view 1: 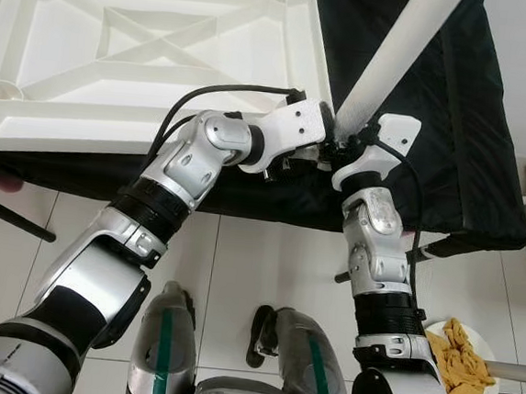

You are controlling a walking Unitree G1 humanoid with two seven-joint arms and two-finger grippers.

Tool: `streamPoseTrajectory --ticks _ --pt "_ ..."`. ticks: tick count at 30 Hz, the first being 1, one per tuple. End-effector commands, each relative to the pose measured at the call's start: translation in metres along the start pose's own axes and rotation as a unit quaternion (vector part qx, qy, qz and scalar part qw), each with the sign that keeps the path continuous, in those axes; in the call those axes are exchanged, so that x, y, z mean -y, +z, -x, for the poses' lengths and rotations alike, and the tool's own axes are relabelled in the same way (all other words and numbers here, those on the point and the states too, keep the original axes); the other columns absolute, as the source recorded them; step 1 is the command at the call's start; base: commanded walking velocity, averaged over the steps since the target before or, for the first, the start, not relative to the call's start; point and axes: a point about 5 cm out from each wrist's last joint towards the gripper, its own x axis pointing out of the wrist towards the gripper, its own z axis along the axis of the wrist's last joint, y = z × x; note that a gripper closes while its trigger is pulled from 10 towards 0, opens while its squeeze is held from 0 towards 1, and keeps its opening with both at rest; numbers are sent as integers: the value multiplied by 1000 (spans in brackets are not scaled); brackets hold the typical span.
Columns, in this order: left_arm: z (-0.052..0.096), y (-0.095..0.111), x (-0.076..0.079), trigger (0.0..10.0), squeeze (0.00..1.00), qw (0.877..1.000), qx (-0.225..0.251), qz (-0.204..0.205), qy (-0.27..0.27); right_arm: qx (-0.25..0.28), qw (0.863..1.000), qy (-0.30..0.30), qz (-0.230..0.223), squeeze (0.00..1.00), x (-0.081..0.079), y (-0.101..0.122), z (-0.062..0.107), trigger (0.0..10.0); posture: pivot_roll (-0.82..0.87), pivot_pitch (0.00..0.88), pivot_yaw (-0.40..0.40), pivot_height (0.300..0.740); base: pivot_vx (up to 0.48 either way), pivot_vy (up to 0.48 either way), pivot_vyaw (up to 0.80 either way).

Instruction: Building children table

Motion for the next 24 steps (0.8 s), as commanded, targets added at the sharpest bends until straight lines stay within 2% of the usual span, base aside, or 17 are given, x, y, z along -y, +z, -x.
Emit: streamPoseTrajectory --ticks 1,4,5,12,15,19,24 --pt "-1 0 6 10000 0 1000 -1 -1 -25 0 1000 -8 2 1000 6 2 1 10000 35 56 -71 740 0 0 0" --pt "-1 -1 7 10000 0 1000 -2 0 -26 -1 1000 -2 12 1000 10 3 1 10000 35 52 -70 740 0 0 0" --pt "-1 -2 7 10000 0 1000 -2 1 -26 -6 1000 16 16 0 13 4 1 10000 35 50 -70 740 0 0 0" --pt "0 -3 6 10000 0 1000 -5 -1 -24 -16 996 81 20 0 20 6 4 10000 33 46 -69 740 0 0 0" --pt "0 -3 6 10000 0 1000 -5 0 -24 -24 992 122 20 0 24 6 5 10000 30 41 -68 740 0 0 0" --pt "-1 -3 9 10000 0 1000 -4 -1 -28 -41 980 190 47 0 30 5 7 10000 28 38 -67 740 0 0 0" --pt "-2 -3 10 10000 0 999 -4 -1 -32 -60 974 216 46 0 41 4 6 10000 31 33 -69 740 0 0 0"
